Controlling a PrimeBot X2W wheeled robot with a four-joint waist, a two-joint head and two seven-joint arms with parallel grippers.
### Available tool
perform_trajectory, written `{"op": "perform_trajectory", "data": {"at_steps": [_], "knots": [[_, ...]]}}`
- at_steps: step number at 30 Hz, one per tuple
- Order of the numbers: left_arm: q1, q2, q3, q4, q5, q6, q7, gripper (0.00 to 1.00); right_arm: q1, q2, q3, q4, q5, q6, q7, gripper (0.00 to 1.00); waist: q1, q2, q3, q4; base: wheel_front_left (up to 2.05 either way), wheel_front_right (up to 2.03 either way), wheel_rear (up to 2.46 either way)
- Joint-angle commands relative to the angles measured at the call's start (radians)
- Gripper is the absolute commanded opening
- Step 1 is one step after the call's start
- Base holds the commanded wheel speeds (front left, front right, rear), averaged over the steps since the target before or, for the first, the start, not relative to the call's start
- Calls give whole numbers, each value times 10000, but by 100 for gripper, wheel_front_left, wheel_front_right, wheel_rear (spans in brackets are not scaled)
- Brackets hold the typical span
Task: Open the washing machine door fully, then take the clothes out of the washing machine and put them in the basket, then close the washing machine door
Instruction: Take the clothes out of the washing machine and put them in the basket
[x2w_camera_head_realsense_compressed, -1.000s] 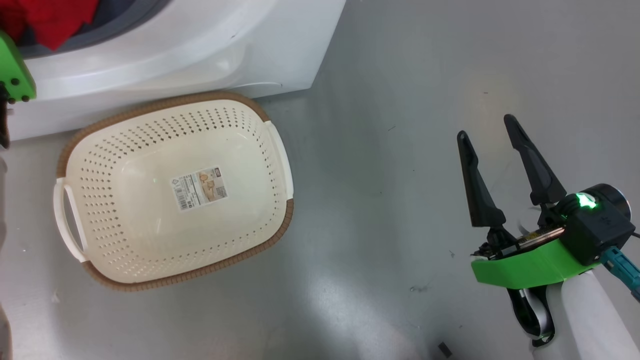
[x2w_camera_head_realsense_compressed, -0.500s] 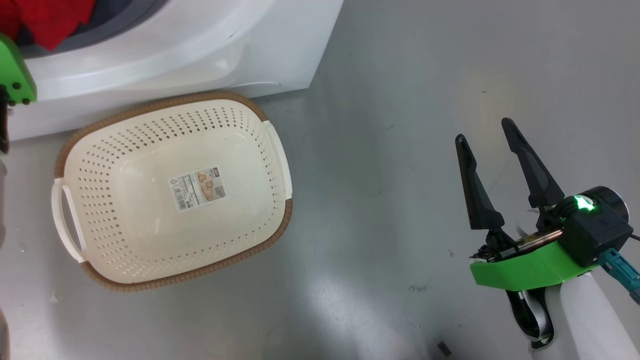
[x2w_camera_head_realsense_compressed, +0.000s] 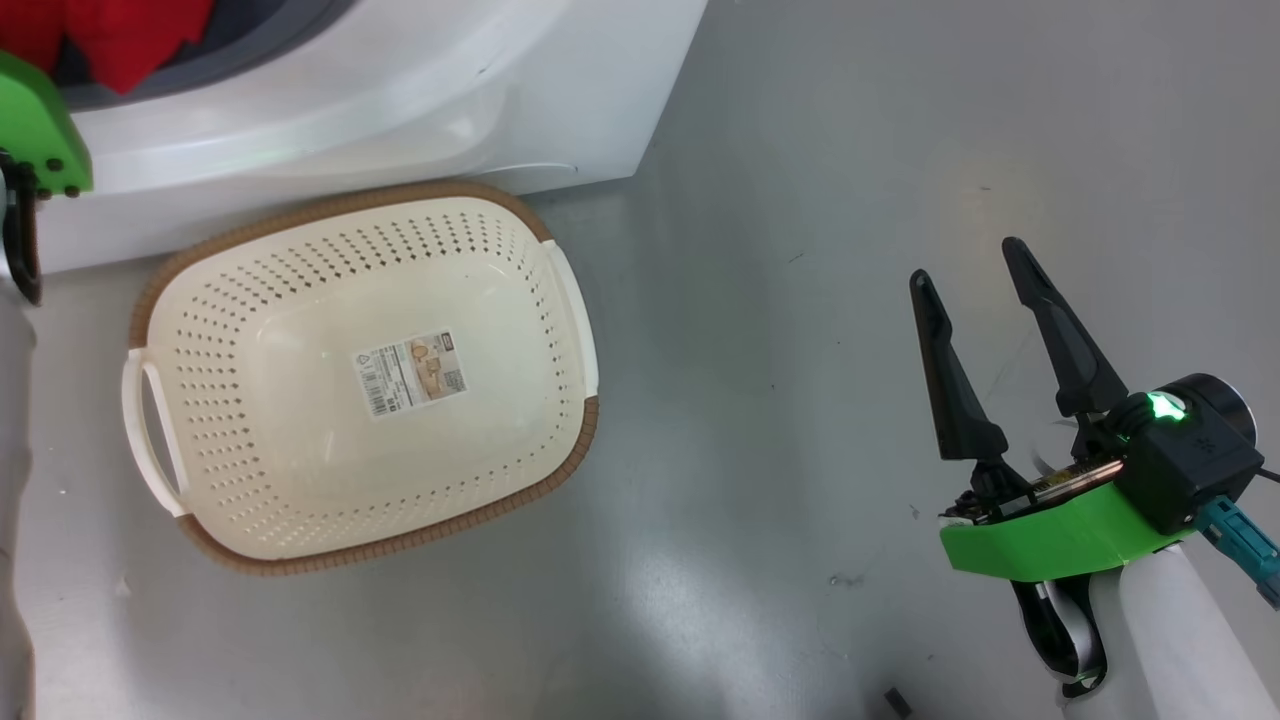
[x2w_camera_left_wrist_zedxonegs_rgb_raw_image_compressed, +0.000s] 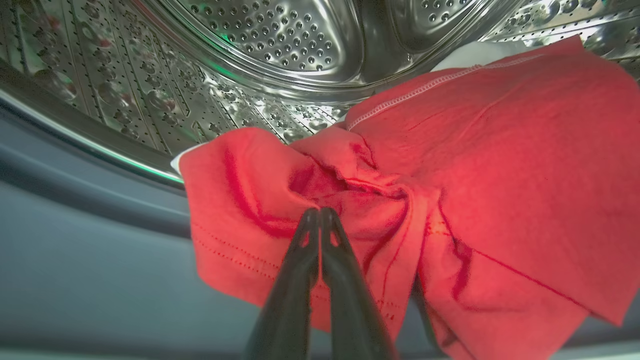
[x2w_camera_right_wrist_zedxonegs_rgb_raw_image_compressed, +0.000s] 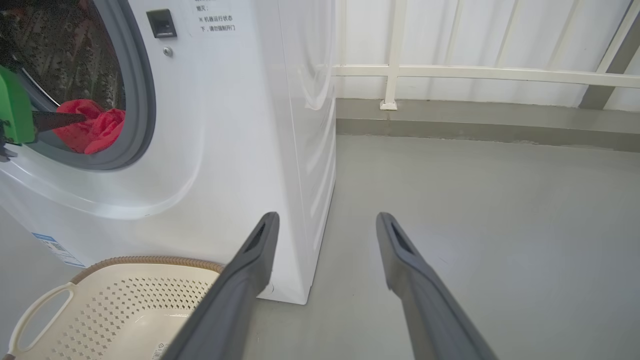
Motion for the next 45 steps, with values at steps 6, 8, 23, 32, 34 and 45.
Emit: {"op": "perform_trajectory", "data": {"at_steps": [6, 8, 23, 32, 34, 45], "knots": [[-35, 284, 85, -566, -172, -124, -551, 0, 197, -22, 183, -169, 54, 48, -63, 100, 0, -1, -41, 172, 0, 0, 0], [103, 254, 109, -789, -213, -130, -619, 0, 159, -22, 177, -164, 56, 48, -63, 100, 0, -1, -51, 232, 0, 0, 0], [2413, 223, 756, -4580, -281, 2, -670, 0, -67, -22, 125, -82, 64, 48, -63, 100, 0, -1, -365, 581, 0, 0, 0], [4338, -33, 1368, -7266, -193, -79, -671, 0, -92, -22, 45, -12, 98, 48, -63, 100, 0, -1, -861, 750, 0, 0, 0], [4741, -99, 1484, -7818, -122, -118, -671, 0, -97, -22, 38, 10, 107, 48, -63, 100, 0, -1, -988, 764, 0, 0, 0], [6787, -412, 2119, -9886, 144, -288, -672, 0, 23, -22, -128, 95, 298, 48, -63, 100, 0, -1, -1688, 742, 0, 0, 0]]}}
